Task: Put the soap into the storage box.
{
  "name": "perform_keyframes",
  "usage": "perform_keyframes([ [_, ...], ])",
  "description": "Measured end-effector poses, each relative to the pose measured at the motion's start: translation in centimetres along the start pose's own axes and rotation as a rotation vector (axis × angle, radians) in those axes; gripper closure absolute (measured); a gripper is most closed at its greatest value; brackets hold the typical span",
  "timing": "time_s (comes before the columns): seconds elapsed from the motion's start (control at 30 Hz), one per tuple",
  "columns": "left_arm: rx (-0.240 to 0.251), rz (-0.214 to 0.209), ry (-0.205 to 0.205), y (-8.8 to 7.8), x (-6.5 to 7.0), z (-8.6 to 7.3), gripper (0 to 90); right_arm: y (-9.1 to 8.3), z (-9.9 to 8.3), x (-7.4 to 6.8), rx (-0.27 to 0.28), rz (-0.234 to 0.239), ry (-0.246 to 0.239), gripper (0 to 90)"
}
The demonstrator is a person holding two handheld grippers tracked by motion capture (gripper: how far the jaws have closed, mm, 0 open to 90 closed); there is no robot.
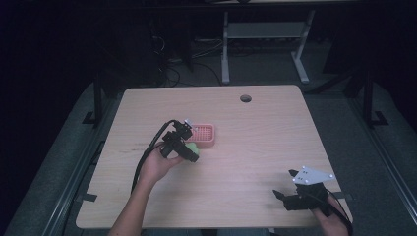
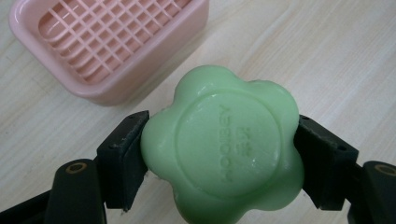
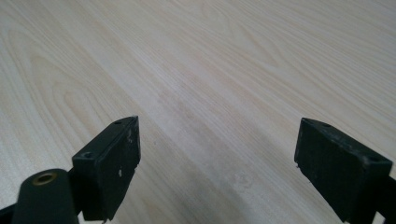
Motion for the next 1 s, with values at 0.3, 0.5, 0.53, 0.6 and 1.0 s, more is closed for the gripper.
perform_keyframes([
  [0.3, -0.009, 0.012, -0.018, 0.0, -0.8, 1.1, 26.3, 0.0, 0.0, 0.0, -0.001, 0.000, 0.003, 13.8],
  [0.5, -0.008, 0.015, -0.025, -0.2, -1.5, 1.8, 26.3, 0.0, 0.0, 0.1, 0.002, 0.000, 0.003, 13.8],
  [0.53, -0.011, 0.018, -0.027, -0.3, -1.5, 2.0, 26.3, 0.0, 0.0, 0.1, 0.004, -0.001, 0.003, 13.8],
  [0.6, -0.007, 0.022, -0.029, -0.3, -1.7, 2.3, 26.3, -0.1, 0.0, 0.1, 0.004, -0.001, 0.005, 13.8],
  [1.0, 0.015, 0.030, -0.039, -0.5, -2.3, 4.2, 26.2, -0.1, -0.1, 0.2, 0.004, -0.001, 0.006, 13.8],
])
Point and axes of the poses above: each handheld gripper's, and its own axes: y roughly forward along the jaws, z roughly out of its top, x roughly to its right, the point moved 1 cm from there along y, roughly forward along the jaws, and after that the axes turned 11 degrees about -z, right-handed, at the moved point
